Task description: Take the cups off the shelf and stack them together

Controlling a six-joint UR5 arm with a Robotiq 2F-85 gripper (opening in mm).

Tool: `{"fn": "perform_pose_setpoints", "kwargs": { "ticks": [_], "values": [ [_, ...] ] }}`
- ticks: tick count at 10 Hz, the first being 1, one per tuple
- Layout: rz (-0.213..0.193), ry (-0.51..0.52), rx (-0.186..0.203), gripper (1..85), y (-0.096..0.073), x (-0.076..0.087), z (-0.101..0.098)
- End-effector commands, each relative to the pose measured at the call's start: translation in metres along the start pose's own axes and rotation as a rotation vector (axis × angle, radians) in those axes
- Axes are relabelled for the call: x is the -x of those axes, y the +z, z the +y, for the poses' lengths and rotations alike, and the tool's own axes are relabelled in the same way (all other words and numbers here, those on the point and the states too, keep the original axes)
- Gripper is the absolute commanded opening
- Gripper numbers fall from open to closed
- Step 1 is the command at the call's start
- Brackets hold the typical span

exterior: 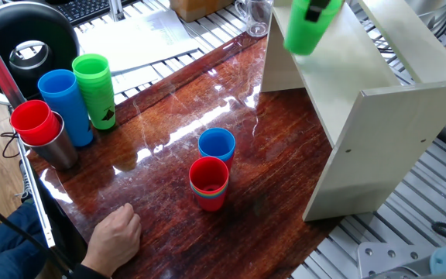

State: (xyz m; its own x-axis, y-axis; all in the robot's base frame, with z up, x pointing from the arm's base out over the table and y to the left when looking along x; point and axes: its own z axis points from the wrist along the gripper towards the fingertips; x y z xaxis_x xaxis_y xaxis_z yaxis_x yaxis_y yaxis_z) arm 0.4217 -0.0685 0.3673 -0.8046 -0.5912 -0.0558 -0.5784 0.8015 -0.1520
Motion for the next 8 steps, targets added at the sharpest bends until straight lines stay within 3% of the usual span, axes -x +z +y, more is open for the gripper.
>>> {"fn": "perform_pose_setpoints", "kwargs": {
  "ticks": [1,3,4,6,8],
  "values": [
    [0.106,-0.150,-0.152,1.3,-0.006,-0.025,-0.040],
    [0.129,-0.059,-0.114,1.3,-0.006,-0.032,-0.029],
    [0.107,-0.023,-0.078,1.3,-0.004,-0.027,-0.019],
    [0.072,-0.021,-0.043,1.3,-0.003,-0.019,-0.010],
    [0.016,0.053,0.046,1.3,-0.002,-0.004,0.014]
  ]
}}
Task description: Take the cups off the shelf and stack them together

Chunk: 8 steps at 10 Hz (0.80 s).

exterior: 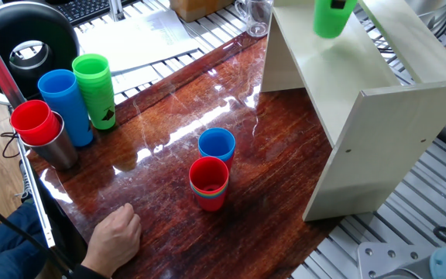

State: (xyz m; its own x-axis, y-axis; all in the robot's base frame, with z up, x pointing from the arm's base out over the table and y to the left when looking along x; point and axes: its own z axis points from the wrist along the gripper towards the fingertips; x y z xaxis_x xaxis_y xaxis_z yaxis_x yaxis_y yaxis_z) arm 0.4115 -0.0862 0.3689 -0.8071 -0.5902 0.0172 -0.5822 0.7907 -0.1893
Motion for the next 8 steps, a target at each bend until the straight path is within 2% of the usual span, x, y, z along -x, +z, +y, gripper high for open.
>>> {"fn": "perform_pose_setpoints", "kwargs": {
  "ticks": [1,2,3,5,6,7,8],
  "values": [
    [-0.092,0.083,0.133,1.3,-0.005,0.025,0.034],
    [-0.152,0.090,0.215,1.3,-0.010,0.041,0.054],
    [-0.181,0.126,0.253,1.3,-0.014,0.050,0.062],
    [-0.138,0.199,0.165,1.3,-0.007,0.039,0.039],
    [-0.132,0.206,0.144,1.3,-0.006,0.037,0.034],
    [-0.113,0.183,0.116,1.3,-0.009,0.030,0.020],
    [-0.088,0.151,0.103,1.3,-0.011,0.021,0.011]
  ]
}}
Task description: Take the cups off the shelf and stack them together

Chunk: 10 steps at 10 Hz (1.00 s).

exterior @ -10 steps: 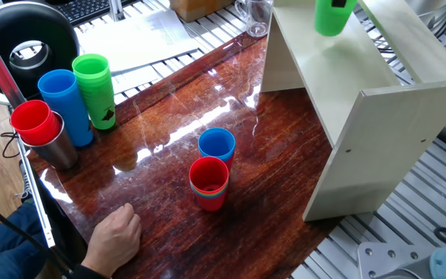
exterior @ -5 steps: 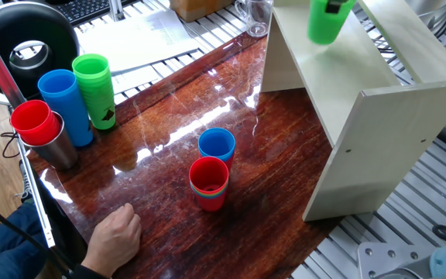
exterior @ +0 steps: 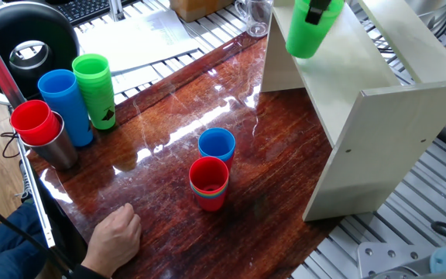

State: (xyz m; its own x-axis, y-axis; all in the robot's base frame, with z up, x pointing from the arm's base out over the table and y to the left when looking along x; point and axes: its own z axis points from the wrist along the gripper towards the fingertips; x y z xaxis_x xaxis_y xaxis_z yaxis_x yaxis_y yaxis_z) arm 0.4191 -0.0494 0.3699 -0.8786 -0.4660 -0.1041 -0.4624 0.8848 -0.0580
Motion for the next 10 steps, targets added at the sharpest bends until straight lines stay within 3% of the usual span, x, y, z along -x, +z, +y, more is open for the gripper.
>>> {"fn": "perform_pose_setpoints", "kwargs": {
  "ticks": [1,3,4,8,10],
  "values": [
    [0.051,-0.028,-0.043,1.3,-0.007,-0.013,-0.019],
    [0.108,-0.072,-0.075,1.3,-0.009,-0.028,-0.028],
    [0.111,-0.113,-0.072,1.3,-0.009,-0.028,-0.028],
    [0.056,-0.098,-0.014,1.3,-0.007,-0.015,-0.012],
    [0.076,-0.062,-0.007,1.3,-0.008,-0.020,-0.010]
  ]
}}
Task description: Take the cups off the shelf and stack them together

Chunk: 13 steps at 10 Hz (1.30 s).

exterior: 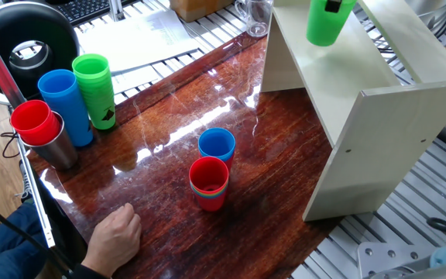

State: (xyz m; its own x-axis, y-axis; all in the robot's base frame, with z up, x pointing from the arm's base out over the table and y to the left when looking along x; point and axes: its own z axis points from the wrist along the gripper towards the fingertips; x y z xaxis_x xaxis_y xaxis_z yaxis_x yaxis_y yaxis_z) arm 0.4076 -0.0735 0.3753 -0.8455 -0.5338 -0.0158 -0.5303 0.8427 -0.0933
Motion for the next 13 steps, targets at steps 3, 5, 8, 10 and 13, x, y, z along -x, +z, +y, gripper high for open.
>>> {"fn": "perform_pose_setpoints", "kwargs": {
  "ticks": [3,5,8,10,13],
  "values": [
    [-0.057,0.119,0.125,1.3,-0.004,0.070,0.094],
    [-0.066,0.163,0.121,1.3,0.006,0.080,0.114],
    [-0.067,0.189,0.094,1.3,0.015,0.082,0.118],
    [-0.027,0.198,0.066,1.3,0.015,0.070,0.112],
    [0.016,0.047,0.022,1.3,0.016,0.058,0.102]
  ]
}}
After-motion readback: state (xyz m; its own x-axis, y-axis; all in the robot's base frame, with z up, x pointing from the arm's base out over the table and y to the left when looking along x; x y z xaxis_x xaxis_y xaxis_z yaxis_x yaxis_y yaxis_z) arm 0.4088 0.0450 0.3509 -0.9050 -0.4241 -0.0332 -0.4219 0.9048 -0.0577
